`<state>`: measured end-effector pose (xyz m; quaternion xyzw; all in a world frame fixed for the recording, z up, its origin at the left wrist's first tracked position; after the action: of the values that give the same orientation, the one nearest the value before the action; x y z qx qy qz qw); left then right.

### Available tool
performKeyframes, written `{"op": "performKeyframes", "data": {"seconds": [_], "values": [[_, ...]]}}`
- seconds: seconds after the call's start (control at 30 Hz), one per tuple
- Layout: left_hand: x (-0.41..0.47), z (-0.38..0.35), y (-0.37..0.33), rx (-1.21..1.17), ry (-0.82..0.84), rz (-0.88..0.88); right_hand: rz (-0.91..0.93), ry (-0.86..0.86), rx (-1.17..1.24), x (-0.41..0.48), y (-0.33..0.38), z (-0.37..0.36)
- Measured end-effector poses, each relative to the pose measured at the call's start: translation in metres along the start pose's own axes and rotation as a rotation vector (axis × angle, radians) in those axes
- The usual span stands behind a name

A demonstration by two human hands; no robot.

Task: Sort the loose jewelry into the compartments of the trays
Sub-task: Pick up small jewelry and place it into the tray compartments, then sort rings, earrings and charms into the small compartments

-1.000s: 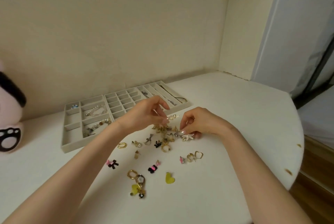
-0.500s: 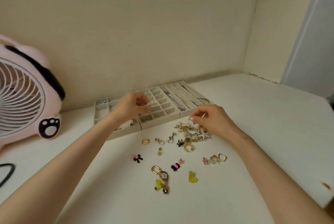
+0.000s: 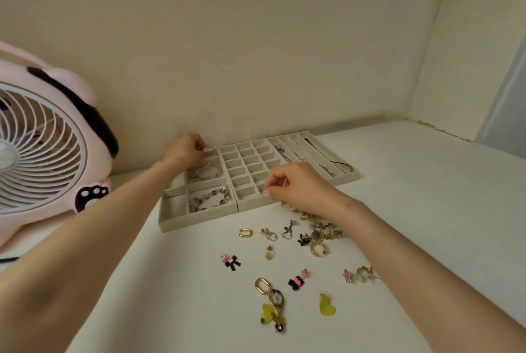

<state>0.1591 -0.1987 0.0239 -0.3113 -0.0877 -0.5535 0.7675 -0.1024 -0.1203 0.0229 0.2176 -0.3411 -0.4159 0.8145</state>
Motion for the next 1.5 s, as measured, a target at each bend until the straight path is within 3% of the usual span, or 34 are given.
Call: {"op": "performKeyframes", "data": {"seconds": [0.37, 0.57, 0.8, 0.93, 1.07, 1.2, 1.5], "values": [[0.009, -0.016, 0.008, 0.125, 0.062, -0.075, -0.019, -0.024, 0.054, 0.046, -0.003, -0.028], [-0.029, 0.019, -0.036, -0.09, -0.117, -0.207, -0.001, -0.029, 0.059, 0.042, -0.005, -0.022], [-0.111, 0.033, -0.098, -0.343, 0.004, -0.39, 0.01, -0.043, 0.036, 0.019, -0.007, -0.003], [-0.138, 0.028, -0.127, -0.353, 0.098, -0.476, -0.029, -0.024, -0.105, 0.01, -0.021, 0.015], [-0.154, 0.02, -0.147, -0.345, 0.148, -0.548, -0.1, 0.108, -0.36, 0.0, -0.042, 0.026], [-0.161, 0.012, -0.154, -0.31, 0.164, -0.541, -0.096, 0.217, -0.423, -0.012, -0.046, 0.02], [-0.168, 0.003, -0.155, -0.391, 0.203, -0.452, -0.222, 0.12, -0.082, -0.006, -0.047, 0.025]]}}
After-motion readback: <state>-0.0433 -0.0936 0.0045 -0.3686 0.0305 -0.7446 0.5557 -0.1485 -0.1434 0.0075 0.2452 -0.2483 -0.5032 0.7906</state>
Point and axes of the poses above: each hand's wrist, its own x-axis towards the middle knuckle, its own z-axis out of the back of the hand, y = z × x, the point moved 9 cm from there along x, towards the middle knuckle, and after that the axes turned 14 degrees about -y, right-handed, at the moved point
